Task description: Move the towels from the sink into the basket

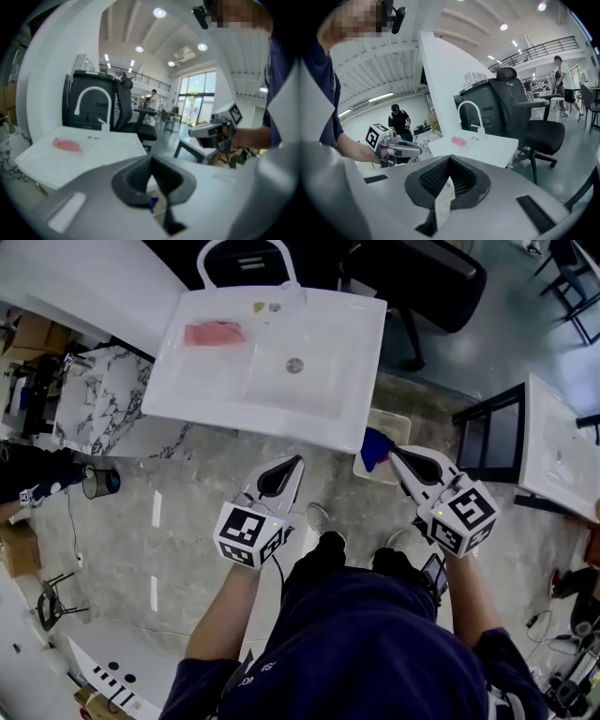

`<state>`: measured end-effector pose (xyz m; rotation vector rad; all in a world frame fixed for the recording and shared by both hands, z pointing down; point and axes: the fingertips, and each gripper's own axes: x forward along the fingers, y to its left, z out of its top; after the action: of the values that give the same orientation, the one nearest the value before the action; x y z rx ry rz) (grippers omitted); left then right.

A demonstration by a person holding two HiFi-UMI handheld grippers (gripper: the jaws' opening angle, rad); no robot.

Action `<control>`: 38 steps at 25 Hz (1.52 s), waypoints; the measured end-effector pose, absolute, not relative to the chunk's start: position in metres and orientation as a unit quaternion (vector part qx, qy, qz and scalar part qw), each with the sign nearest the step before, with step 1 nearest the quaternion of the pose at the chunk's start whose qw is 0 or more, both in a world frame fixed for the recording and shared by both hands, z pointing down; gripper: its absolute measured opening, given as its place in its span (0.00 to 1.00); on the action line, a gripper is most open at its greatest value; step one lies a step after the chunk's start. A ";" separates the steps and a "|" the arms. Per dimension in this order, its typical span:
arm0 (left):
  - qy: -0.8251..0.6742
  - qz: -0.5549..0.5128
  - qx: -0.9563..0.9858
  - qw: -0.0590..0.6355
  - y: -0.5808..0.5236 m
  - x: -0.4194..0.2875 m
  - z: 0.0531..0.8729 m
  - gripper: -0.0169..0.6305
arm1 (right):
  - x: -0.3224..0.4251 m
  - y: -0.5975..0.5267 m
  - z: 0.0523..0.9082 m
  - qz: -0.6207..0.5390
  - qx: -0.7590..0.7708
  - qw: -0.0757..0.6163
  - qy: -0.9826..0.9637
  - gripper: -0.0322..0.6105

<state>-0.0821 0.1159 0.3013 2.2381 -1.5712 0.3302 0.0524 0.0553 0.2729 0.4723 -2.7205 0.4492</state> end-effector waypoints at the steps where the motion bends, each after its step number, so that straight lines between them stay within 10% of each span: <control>1: -0.559 0.116 0.799 0.189 0.116 -0.093 0.298 0.03 | 0.040 0.055 0.270 0.156 0.166 0.170 -0.959 0.06; 38: -0.680 0.126 0.701 0.176 0.033 -0.290 0.273 0.03 | -0.189 -0.030 0.237 0.130 -0.006 0.142 -0.981 0.06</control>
<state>-0.2901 0.0331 0.2729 1.9843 -1.9264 0.3561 -0.1888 -0.0302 0.2367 -0.0174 -2.8311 0.3750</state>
